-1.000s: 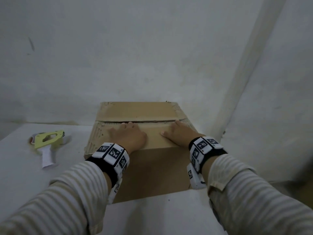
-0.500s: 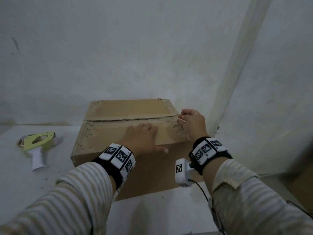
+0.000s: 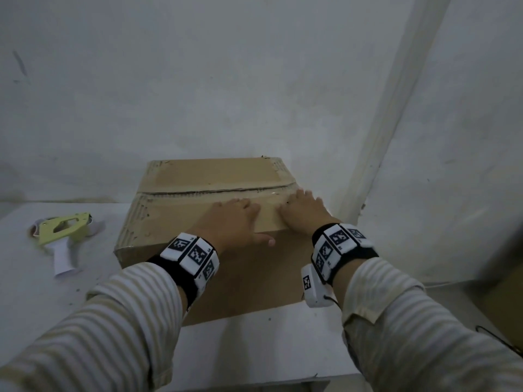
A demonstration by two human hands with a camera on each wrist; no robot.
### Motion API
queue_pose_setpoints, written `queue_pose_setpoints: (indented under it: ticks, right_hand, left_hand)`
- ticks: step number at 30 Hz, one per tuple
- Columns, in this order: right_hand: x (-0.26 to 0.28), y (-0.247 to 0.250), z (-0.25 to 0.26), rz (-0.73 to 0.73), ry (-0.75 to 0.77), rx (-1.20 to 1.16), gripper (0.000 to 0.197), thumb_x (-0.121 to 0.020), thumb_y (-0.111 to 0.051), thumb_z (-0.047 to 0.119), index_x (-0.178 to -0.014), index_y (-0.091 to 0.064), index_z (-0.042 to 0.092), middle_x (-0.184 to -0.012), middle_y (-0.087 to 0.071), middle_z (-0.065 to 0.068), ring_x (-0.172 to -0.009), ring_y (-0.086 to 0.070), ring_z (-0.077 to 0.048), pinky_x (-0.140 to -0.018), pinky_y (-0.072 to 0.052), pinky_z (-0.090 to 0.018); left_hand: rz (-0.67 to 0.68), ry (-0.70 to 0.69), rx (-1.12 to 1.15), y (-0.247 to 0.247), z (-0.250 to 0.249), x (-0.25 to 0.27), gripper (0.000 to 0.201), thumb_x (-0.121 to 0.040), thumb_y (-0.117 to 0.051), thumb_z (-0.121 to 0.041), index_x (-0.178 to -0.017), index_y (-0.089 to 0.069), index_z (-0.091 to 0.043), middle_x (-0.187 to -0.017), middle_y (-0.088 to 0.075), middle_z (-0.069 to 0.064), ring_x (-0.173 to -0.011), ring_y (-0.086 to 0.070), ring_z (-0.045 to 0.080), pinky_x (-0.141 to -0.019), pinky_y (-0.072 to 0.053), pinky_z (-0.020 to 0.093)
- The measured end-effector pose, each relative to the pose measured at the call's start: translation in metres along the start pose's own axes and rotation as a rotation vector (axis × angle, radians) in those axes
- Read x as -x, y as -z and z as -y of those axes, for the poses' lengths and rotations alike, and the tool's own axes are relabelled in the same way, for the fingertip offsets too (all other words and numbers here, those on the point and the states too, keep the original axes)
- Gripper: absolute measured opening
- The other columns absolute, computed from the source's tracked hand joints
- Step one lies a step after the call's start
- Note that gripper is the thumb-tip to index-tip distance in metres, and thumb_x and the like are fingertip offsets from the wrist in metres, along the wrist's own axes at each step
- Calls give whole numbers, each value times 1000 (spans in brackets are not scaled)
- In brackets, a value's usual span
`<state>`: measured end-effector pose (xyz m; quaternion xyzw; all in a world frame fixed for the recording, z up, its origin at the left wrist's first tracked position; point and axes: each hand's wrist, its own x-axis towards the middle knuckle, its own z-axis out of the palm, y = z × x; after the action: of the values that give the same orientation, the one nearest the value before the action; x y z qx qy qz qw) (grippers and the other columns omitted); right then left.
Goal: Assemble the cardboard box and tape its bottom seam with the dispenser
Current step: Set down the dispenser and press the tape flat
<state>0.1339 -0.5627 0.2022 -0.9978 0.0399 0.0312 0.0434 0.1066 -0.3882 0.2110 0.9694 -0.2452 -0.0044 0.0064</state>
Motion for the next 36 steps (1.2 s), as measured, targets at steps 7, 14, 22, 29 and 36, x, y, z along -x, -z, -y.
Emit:
queue_pose_setpoints:
  ticks: [7, 14, 22, 29, 36]
  right_hand:
    - [45, -11, 19, -60, 174, -133, 57, -99, -26, 44, -140, -37, 6, -152, -31, -13, -144, -21, -27, -117, -14, -48]
    - [72, -20, 5, -237, 110, -881, 44, -101, -32, 26, -141, -41, 11, -146, -42, -9, -136, -37, -23, -118, -25, -38]
    - [75, -27, -9, -160, 46, -1349, 41, -100, -34, 12, -130, -54, 29, -115, -52, 23, -105, -48, 5, -86, -34, -2]
    - [31, 5, -7, -64, -34, -1075, 29, -97, -33, 12, -100, -62, 6, -79, -57, -6, -65, -50, -19, -53, -40, -26]
    - [2, 10, -16, 24, -97, -1112, 36, -98, -37, 26, -127, -54, 13, -137, -49, -5, -115, -55, -23, -93, -51, -36]
  left_hand:
    - [27, 36, 77, 4, 34, 10, 109, -59, -39, -91, -149, -26, -29, -158, -24, -8, -143, -29, 15, -114, -25, 35]
    - [2, -42, 86, 3, -9, 5, 77, -89, -29, -67, -151, -18, -23, -161, -14, -2, -148, -16, 17, -119, -17, 45]
    - [108, -165, 112, 5, -48, -19, 56, -100, -17, -48, -152, -9, -29, -161, -7, -10, -150, 0, 16, -116, -4, 53]
    - [158, -100, 184, 7, -48, -45, 54, -98, -19, -39, -151, -12, -30, -161, -7, -12, -150, -2, 18, -116, -4, 57]
    - [66, 29, 176, 3, -64, -60, 61, -87, -34, -47, -145, -25, -28, -146, -35, -4, -135, -32, 23, -100, -29, 55]
